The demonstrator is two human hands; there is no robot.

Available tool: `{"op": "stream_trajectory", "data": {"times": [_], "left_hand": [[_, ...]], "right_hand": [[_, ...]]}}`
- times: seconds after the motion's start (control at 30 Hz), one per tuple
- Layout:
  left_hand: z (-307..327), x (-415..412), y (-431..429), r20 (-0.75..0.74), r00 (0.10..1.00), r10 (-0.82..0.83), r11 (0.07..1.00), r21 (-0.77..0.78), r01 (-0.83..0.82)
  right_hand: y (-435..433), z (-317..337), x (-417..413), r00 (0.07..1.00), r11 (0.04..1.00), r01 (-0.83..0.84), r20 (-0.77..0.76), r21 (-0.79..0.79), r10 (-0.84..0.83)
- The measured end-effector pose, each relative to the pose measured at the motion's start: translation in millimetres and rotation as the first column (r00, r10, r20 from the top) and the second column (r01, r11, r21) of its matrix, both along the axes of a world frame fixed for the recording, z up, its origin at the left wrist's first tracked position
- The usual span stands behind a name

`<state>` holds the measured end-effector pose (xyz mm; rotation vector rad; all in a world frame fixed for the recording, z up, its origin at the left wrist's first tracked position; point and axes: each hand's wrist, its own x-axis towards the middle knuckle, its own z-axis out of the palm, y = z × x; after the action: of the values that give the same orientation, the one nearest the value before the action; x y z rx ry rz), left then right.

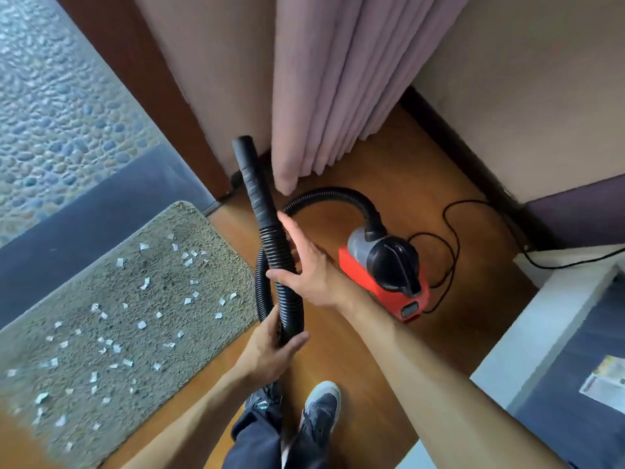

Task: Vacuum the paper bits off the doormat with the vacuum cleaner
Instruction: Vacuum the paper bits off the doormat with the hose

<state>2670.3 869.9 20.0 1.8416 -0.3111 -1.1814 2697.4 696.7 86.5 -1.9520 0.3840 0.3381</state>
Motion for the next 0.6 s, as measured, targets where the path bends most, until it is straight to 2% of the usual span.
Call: {"op": "stream_trajectory", "data": {"times": [0.1,0.27,0.47,0.6], "left_hand": [[1,4,9,-0.121,0.979,0.165,0.986,0.0,-0.166],[10,7,18,-0.281,0.881,0.381,0.914,-0.028,-0.404],[5,5,25,-0.272,0.843,0.465,0.871,-0.033,-0.491],[-2,-8,17,-0.226,0.799,0.557,0.814,-0.04,-0.579]], "right_hand": [[16,-8,23,0.997,0.996,-0.082,0.008,-0.034,0.082],[34,-22,48,0.984,0.985,-0.171,0.039,-0.019,0.172],[39,-51,68,0.967,0.96,-0.224,-0.08,0.169,0.24],[31,-68,75,0.939,0.908,-0.24,-0.156,0.343,0.307]]}}
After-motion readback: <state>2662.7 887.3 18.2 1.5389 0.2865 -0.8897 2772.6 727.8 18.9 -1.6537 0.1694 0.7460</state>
